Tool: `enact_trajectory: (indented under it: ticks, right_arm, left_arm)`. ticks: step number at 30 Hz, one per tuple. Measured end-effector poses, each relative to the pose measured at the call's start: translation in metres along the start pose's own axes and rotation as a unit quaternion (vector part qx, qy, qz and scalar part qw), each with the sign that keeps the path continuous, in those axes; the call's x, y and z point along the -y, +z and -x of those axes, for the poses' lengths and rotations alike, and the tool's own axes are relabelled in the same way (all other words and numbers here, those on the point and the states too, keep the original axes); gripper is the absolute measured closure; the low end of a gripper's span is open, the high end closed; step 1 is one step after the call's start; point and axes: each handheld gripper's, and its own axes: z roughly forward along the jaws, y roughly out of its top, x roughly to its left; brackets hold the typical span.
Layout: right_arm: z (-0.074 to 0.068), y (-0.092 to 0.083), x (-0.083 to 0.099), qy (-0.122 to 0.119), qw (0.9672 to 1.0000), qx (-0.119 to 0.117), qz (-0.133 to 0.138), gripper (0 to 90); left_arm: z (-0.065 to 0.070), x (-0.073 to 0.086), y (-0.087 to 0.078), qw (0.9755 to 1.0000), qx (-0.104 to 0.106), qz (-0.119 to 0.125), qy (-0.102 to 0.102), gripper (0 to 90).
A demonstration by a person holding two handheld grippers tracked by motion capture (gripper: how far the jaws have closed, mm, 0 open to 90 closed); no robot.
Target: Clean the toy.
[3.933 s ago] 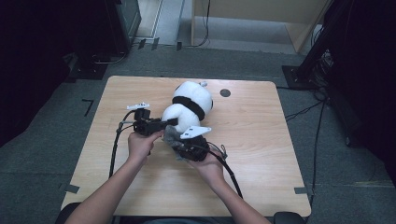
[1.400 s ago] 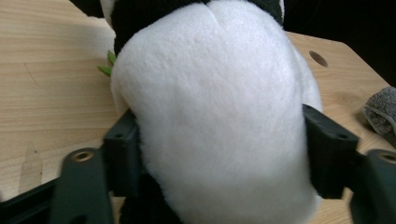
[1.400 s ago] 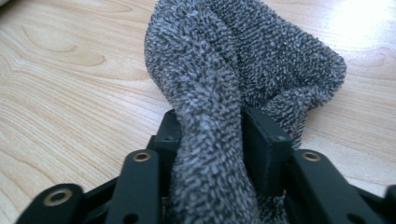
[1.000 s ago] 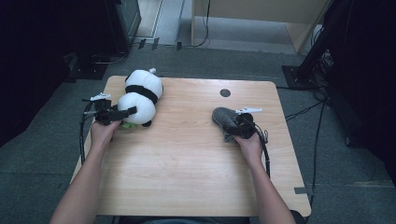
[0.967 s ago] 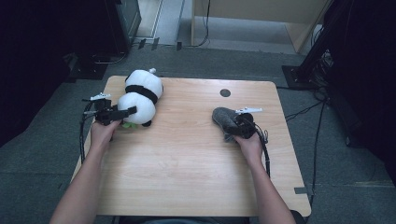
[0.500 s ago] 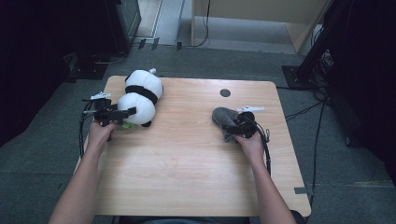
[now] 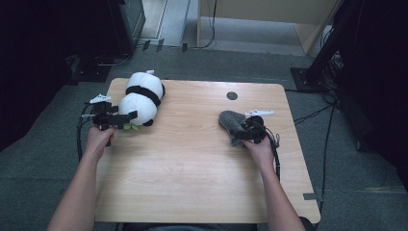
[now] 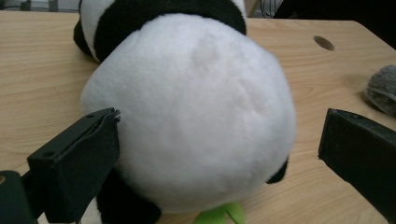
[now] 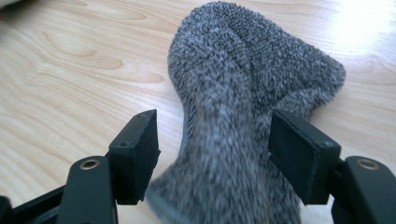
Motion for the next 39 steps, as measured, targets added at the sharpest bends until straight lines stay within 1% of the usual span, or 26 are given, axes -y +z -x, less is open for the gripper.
enact_trajectory:
  ticks: [2,4,8,11,13,15,18,20,21,22,23,25,29,30,31,33,35,37,38,39]
  right_arm:
    - [-0.001,-0.007,0.003,0.002,1.0,-0.003,0.004,33.9]
    - [-0.002,-0.014,0.004,-0.007,0.9999,-0.002,0.01,34.0]
    - [-0.004,-0.023,0.008,-0.013,0.9997,-0.002,0.019,33.9]
    - [-0.004,-0.03,0.011,-0.013,0.9997,0.0,0.018,33.9]
    - [-0.003,-0.034,0.014,-0.012,0.9997,-0.002,0.024,33.9]
    - [-0.001,-0.037,0.016,-0.011,0.9996,-0.005,0.027,33.9]
    - [0.003,-0.042,0.021,-0.007,0.9994,-0.004,0.033,33.9]
    - [0.006,-0.045,0.023,-0.007,0.9993,-0.004,0.037,34.0]
    - [0.007,-0.046,0.025,-0.006,0.9994,0.001,0.034,34.0]
    - [0.007,-0.047,0.026,-0.011,0.9993,0.005,0.035,33.9]
    - [0.008,-0.049,0.028,-0.01,0.9993,0.006,0.035,33.9]
    - [0.01,-0.051,0.03,-0.006,0.9992,0.007,0.038,33.9]
    - [0.015,-0.058,0.034,-0.002,0.9988,0.008,0.048,33.9]
    - [0.016,-0.06,0.036,0.001,0.9987,0.01,0.049,34.0]
    - [0.018,-0.062,0.037,0.003,0.9986,0.012,0.052,33.9]
    - [0.021,-0.067,0.039,0.007,0.9982,0.015,0.057,33.9]
    - [0.024,-0.07,0.042,0.004,0.9978,0.02,0.063,33.7]
    - [0.026,-0.071,0.044,0.004,0.9974,0.025,0.067,32.7]
    - [0.028,-0.071,0.045,0.004,0.9973,0.027,0.069,32.4]
    - [0.029,-0.071,0.046,0.005,0.997,0.03,0.071,32.4]
  left_arm:
    - [0.005,0.0,-0.004,0.9999,0.001,-0.002,0.011,0.0]
    - [0.011,0.001,-0.008,0.9997,-0.001,-0.006,0.024,0.0]
    - [0.02,0.005,-0.015,0.9993,0.003,-0.012,0.035,0.0]
    - [0.027,0.008,-0.02,0.9987,0.013,-0.017,0.045,0.0]
    - [0.034,0.01,-0.021,0.9981,0.025,-0.024,0.052,0.0]
    - [0.04,0.012,-0.023,0.9974,0.03,-0.024,0.061,0.0]
    - [0.047,0.014,-0.024,0.9969,0.045,-0.018,0.062,0.0]
    - [0.052,0.017,-0.024,0.9965,0.049,-0.017,0.066,0.0]
    - [0.054,0.018,-0.024,0.9961,0.05,-0.019,0.071,0.0]
    - [0.057,0.02,-0.023,0.9957,0.051,-0.019,0.074,0.1]
    - [0.06,0.022,-0.023,0.9951,0.051,-0.019,0.083,0.2]
    - [0.064,0.025,-0.021,0.9942,0.052,-0.023,0.091,0.2]
    - [0.069,0.032,-0.017,0.9927,0.064,-0.034,0.096,0.2]
    - [0.069,0.032,-0.017,0.9927,0.064,-0.034,0.096,0.2]
    - [0.072,0.035,-0.014,0.9917,0.075,-0.04,0.097,0.2]
    - [0.076,0.037,-0.012,0.9905,0.082,-0.043,0.101,0.2]
    - [0.079,0.04,-0.009,0.9889,0.089,-0.044,0.111,0.2]
    - [0.082,0.044,-0.006,0.9877,0.093,-0.05,0.115,0.2]
    - [0.082,0.044,-0.006,0.9877,0.093,-0.05,0.115,0.2]
    - [0.085,0.048,-0.002,0.9867,0.096,-0.057,0.118,0.2]
